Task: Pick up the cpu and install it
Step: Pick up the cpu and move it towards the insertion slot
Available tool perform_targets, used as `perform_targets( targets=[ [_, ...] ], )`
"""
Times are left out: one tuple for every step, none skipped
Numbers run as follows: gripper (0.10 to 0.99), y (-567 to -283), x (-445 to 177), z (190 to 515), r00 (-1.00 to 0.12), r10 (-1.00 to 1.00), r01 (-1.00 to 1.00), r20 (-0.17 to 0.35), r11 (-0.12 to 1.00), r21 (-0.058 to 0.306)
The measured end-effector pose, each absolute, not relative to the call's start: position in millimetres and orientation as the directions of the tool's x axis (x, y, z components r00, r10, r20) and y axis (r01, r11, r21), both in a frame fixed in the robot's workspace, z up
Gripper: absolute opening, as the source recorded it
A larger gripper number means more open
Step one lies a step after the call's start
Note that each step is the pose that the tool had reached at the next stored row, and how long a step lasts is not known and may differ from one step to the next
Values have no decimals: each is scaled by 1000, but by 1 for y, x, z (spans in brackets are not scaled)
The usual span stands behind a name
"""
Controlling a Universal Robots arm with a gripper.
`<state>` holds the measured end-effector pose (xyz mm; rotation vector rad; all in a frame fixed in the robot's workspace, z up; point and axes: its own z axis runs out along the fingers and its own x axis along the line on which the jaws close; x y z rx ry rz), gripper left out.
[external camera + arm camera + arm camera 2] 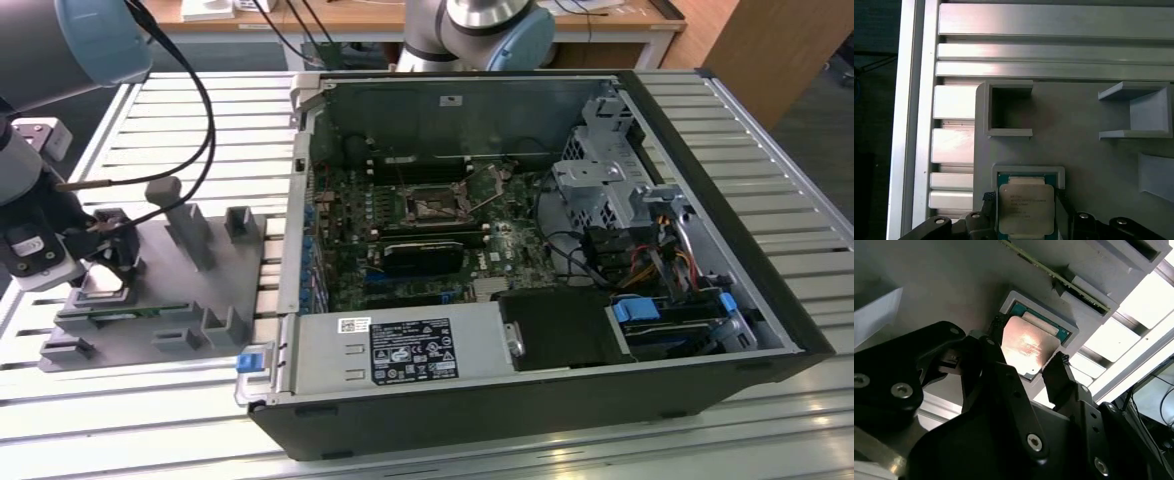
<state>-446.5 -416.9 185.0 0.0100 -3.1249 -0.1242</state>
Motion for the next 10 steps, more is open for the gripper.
perform_targets(
  targets=[
    [620, -417, -447, 185, -1000, -7, -6, 14, 997, 79],
    [553, -417, -447, 185, -1000, -7, -6, 14, 997, 79],
    [553, -417, -447, 185, -1000, -7, -6, 14, 997, 79],
    [537, -417, -447, 185, -1000, -7, -6, 14, 997, 79],
    [537, -417, -447, 185, -1000, -7, -6, 14, 997, 79],
    [533, -417, -447, 185, -1000, -7, -6, 14, 997, 79],
    [533, -417, -447, 185, -1000, -7, -6, 14, 997, 79],
    [533, -417, -447, 185, -1000, -7, -6, 14, 997, 80],
    [533, -417, -447, 185, -1000, -7, -6, 14, 997, 80],
    [533, -417, -447, 185, -1000, -7, -6, 14, 997, 79]
  ],
)
